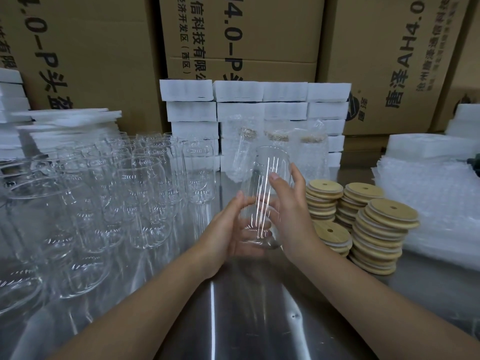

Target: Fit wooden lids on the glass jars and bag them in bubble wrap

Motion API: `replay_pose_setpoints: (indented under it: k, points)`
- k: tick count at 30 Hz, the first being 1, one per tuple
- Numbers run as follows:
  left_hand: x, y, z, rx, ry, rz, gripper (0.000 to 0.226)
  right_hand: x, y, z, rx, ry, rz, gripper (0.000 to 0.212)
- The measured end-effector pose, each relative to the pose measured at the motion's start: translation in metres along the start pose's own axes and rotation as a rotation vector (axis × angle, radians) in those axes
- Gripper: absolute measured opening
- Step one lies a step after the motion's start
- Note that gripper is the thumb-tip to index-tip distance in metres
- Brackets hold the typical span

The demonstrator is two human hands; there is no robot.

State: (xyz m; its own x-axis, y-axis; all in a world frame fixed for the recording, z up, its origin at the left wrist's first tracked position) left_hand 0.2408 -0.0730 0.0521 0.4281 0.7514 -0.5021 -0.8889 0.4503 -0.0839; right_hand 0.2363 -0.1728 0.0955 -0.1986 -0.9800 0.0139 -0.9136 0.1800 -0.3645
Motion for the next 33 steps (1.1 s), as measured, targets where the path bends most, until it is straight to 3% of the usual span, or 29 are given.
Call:
replay_pose_setpoints:
  k: [2, 6, 9, 11, 17, 20, 22, 26, 29, 33]
  points:
    - [0.000, -0.001, -0.002, 0.015, 0.028, -0.007, 0.043, 0.000, -0.001, 0.005, -0.027, -0.009, -0.007, 0.075]
    - [-0.004, 0.001, -0.006, 0.022, 0.034, -0.005, 0.043, -0.001, -0.001, 0.002, 0.006, 0.034, -0.003, 0.072]
    - [-0.002, 0.003, -0.003, -0.055, 0.005, 0.067, 0.068, 0.001, 0.001, -0.003, 0.045, 0.058, 0.024, 0.070]
    - [0.003, 0.004, 0.001, -0.143, -0.053, 0.141, 0.073, 0.004, 0.004, -0.007, 0.073, 0.075, 0.079, 0.071]
    - [-0.007, 0.013, 0.013, -0.321, -0.242, 0.201, 0.044, 0.014, 0.007, -0.008, 0.085, 0.119, 0.197, 0.077]
    - [-0.009, 0.013, 0.013, -0.305, -0.242, 0.183, 0.073, 0.011, 0.008, -0.007, 0.084, 0.120, 0.170, 0.075]
    - [-0.007, 0.012, 0.014, -0.299, -0.235, 0.196, 0.079, 0.009, 0.008, -0.007, 0.093, 0.092, 0.148, 0.074]
    - [0.004, 0.010, 0.014, -0.273, -0.212, 0.223, 0.060, 0.008, 0.007, -0.004, 0.062, -0.028, 0.121, 0.077]
    - [0.006, 0.007, 0.015, -0.252, -0.225, 0.190, 0.067, 0.007, 0.006, 0.001, 0.018, -0.067, 0.081, 0.078]
    - [0.006, 0.003, 0.016, -0.215, -0.173, 0.155, 0.051, 0.002, 0.006, 0.007, -0.074, -0.074, 0.032, 0.081]
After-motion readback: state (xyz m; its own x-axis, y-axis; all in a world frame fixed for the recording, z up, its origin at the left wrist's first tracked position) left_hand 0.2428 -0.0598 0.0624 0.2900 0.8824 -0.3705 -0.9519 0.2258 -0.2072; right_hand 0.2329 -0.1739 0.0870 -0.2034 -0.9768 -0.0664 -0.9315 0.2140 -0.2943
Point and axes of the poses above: each hand's wrist, its own y-axis away from the middle knuckle, its own x-axis out of the back of the hand, z = x × y, the point moved 9 cm from there along -y, towards the middle knuckle, and after that the axes turned 15 degrees about y, right-handed, at the moved point
